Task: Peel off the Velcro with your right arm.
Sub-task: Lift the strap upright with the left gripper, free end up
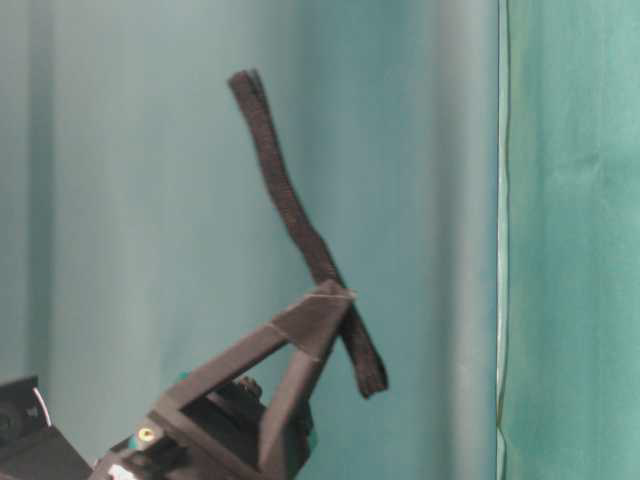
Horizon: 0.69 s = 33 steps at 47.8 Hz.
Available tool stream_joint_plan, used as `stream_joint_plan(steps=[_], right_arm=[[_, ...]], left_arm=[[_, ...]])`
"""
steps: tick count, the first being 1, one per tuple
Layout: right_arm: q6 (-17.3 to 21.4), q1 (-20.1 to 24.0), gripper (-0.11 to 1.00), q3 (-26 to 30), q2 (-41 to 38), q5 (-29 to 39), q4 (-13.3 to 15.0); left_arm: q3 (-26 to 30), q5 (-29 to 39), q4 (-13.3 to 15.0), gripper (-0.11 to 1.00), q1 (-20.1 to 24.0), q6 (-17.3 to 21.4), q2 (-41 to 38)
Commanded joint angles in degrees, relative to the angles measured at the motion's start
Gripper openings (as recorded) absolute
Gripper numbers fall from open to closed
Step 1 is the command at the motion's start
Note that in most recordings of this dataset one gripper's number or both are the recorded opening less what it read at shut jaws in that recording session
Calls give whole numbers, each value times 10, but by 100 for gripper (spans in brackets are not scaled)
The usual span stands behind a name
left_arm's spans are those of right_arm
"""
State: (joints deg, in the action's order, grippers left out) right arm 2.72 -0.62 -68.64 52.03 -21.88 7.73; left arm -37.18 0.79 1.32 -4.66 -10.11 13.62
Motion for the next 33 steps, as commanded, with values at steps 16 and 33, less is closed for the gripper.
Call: stream_joint_plan(steps=[16,33], right_arm=[[-71,0,68,52,-77,-10,18],[-167,-18,67,75,-113,-18,17]], left_arm=[[-31,-112,1,10,8,-131,45],[-64,-164,1,10,9,-235,55]])
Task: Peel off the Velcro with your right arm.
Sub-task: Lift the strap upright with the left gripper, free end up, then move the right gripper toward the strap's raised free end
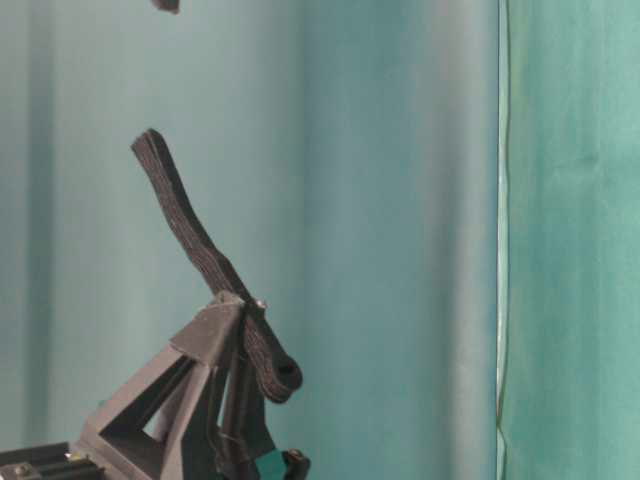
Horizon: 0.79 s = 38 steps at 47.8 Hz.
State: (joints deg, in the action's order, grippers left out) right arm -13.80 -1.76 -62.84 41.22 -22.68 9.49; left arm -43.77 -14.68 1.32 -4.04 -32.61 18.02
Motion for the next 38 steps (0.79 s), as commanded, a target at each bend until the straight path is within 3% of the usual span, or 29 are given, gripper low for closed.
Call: stream_joint_plan(steps=[1,38], right_arm=[[-4,-7,67,17,-6,-12,-1],[-17,-12,67,52,-98,-82,1]], left_arm=[[1,-10,1,10,3,-13,11],[-2,-10,1,10,4,-19,11]])
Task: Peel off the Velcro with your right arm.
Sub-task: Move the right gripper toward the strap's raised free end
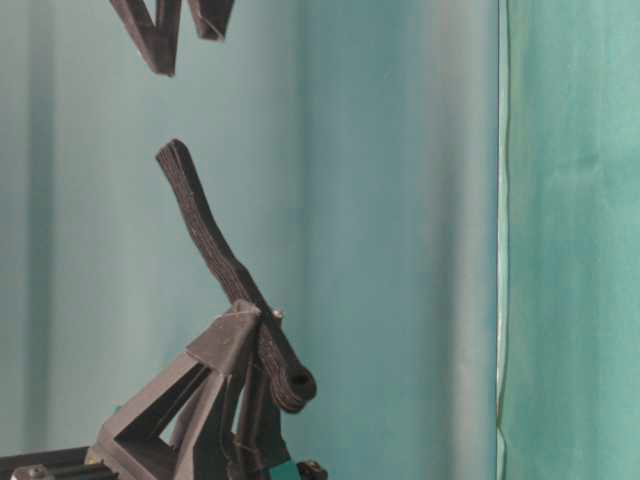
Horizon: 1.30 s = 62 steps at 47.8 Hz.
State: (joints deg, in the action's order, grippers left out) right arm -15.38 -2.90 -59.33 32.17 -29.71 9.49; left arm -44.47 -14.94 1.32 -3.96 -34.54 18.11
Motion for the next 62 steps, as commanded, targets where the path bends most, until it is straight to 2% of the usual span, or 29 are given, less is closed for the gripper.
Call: stream_joint_plan(steps=[1,26,62], right_arm=[[-1,-1,67,18,-10,-12,1],[-4,7,67,53,-70,-29,4],[-4,8,67,59,-91,-47,9]], left_arm=[[5,-7,1,10,3,0,11],[1,-8,1,10,4,-1,11],[0,-10,1,10,8,-1,11]])
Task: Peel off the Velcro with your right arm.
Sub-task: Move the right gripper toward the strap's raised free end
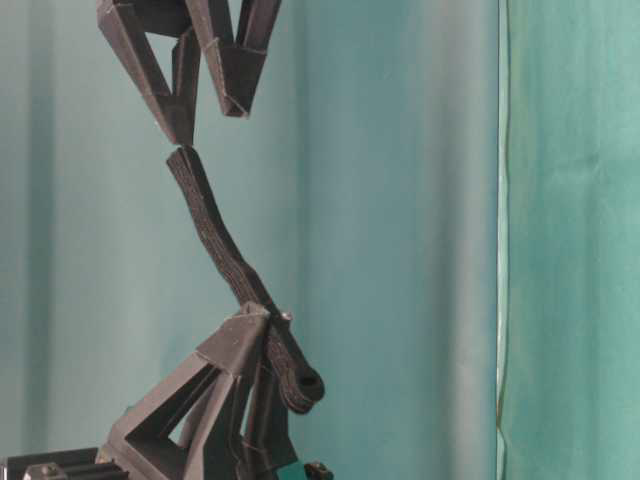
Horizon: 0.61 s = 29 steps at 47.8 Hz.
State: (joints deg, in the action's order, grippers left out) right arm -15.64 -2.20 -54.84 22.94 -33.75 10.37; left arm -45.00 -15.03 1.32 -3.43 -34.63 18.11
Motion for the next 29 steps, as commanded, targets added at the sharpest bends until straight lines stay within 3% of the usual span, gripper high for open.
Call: stream_joint_plan(steps=[1,29], right_arm=[[-1,1,67,14,1,-7,0],[-1,2,67,24,-21,-16,0]], left_arm=[[5,-8,1,10,3,0,11],[5,-9,1,10,2,0,11]])
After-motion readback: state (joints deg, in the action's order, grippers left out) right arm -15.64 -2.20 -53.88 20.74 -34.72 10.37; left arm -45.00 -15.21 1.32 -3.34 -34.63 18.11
